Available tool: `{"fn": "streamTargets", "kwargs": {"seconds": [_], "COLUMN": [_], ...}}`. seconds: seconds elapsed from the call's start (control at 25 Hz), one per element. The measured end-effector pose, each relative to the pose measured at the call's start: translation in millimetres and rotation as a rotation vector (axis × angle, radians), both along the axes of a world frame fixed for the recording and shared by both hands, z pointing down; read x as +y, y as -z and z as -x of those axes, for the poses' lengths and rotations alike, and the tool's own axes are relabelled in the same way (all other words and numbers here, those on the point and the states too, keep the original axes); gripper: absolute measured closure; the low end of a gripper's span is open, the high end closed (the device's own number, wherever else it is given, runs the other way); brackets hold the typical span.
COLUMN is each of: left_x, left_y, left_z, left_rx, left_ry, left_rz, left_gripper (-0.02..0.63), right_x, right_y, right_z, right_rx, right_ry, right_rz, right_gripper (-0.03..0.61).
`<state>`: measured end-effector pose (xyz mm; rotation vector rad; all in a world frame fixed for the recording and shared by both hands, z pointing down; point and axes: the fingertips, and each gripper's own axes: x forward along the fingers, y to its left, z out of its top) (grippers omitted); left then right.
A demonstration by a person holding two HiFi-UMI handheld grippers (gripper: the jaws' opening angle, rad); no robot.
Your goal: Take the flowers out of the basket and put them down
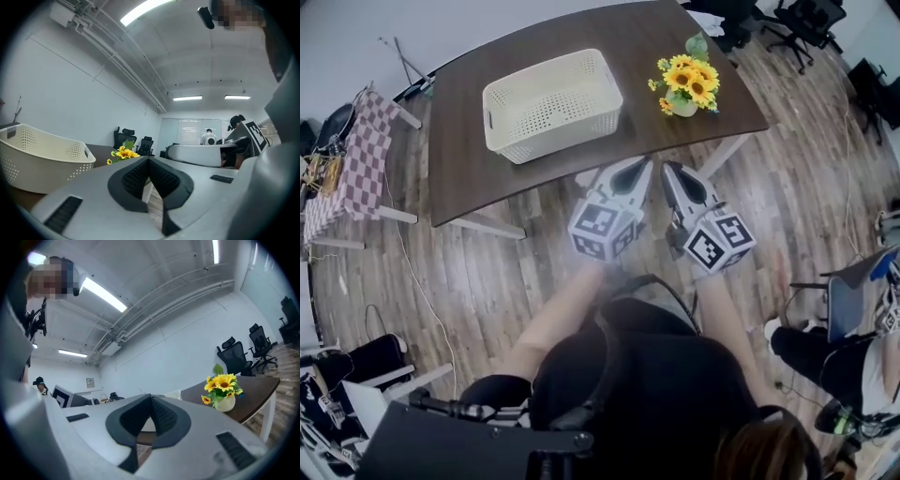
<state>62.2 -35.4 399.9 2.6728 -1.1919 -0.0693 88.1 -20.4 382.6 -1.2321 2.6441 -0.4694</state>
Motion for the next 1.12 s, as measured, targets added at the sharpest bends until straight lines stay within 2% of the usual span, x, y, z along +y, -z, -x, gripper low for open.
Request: {"fn": "streamTargets", "kwargs": {"seconds": [0.28, 0.4, 0.56, 0.8, 1.12], "left_x": [37.4, 62.0, 88.2, 124.3, 180.8], "left_y": [-0.7, -14.4, -22.6, -12.5, -44.6], "left_z": [-24.2, -33.6, -36.7, -42.2, -38.4], "left_rx": [-0.012, -0.022, -0.032, -0.040, -0.077], "left_ry": [0.000, -0.002, 0.036, 0.073, 0.122], "left_rz": [0.008, 0.042, 0.083, 0.068, 0.139], "left_gripper": [0.614, 0.614, 0.614, 0.614, 0.614], "right_x": [35.4, 56.7, 80.6, 117.1, 178.0], "right_y": [-3.2, -8.9, -8.3, -3.1, -29.1], "right_z": [-20.6, -30.8, -38.4, -45.0, -40.0], "right_rx": [0.020, 0.028, 0.028, 0.014, 0.006], "right_ry": [0.036, 0.048, 0.077, 0.115, 0.202], "right_rz": [0.022, 0.037, 0.049, 0.047, 0.101], "right_gripper": [0.577, 0.577, 0.577, 0.577, 0.577]}}
